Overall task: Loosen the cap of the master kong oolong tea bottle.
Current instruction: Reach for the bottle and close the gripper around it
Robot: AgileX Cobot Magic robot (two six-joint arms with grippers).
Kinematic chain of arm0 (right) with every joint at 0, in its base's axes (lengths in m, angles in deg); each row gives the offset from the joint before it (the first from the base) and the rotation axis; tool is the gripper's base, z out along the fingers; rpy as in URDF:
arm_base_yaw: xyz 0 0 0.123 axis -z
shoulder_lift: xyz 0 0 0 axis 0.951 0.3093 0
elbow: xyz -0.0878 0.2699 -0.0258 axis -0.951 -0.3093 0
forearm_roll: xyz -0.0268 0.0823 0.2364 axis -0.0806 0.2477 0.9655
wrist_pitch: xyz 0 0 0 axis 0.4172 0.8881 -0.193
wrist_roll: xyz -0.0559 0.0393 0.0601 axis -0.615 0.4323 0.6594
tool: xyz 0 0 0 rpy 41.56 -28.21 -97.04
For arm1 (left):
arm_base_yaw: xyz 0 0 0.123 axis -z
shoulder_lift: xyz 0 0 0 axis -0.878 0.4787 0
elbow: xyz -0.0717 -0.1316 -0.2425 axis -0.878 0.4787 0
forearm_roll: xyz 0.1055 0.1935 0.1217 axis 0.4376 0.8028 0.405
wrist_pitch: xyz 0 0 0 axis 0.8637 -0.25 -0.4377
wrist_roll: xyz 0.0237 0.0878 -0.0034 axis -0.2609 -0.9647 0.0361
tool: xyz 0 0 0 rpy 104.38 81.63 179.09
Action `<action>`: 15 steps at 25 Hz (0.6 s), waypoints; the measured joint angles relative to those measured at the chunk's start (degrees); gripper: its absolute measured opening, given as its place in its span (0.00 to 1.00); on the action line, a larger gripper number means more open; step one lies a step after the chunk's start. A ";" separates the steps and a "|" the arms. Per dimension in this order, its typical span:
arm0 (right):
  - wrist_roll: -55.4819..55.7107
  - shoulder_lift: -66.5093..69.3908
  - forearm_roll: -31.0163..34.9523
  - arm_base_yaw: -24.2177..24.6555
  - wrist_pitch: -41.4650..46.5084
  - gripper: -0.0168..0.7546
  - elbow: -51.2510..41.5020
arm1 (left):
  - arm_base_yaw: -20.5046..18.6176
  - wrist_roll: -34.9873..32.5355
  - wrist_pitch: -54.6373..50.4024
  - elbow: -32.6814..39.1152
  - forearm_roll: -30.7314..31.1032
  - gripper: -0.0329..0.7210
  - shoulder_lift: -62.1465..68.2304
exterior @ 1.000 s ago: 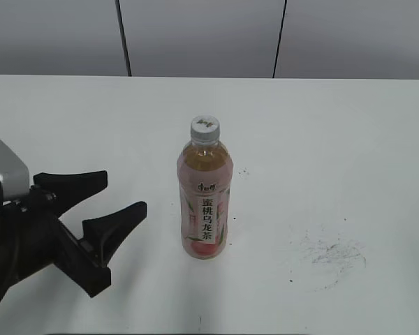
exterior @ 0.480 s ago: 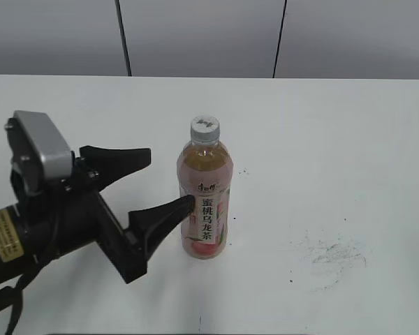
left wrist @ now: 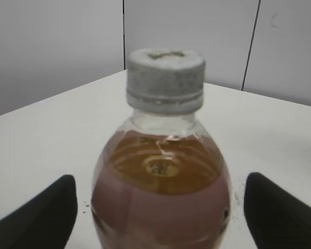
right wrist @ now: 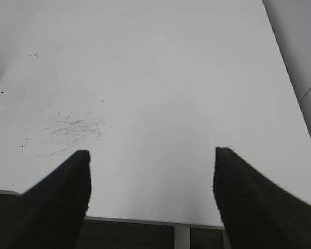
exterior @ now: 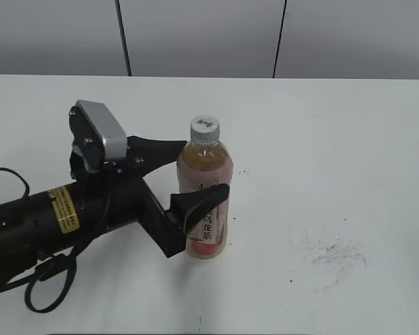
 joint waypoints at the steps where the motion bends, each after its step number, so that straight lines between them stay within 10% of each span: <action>1: 0.00 0.00 0.00 0.00 0.00 0.74 0.00 | 0.00 0.20 0.00 -0.52 0.10 0.82 0.63; 15: 0.00 0.00 0.00 0.00 0.00 0.74 0.00 | 0.00 0.55 -0.05 -4.62 1.03 0.80 4.31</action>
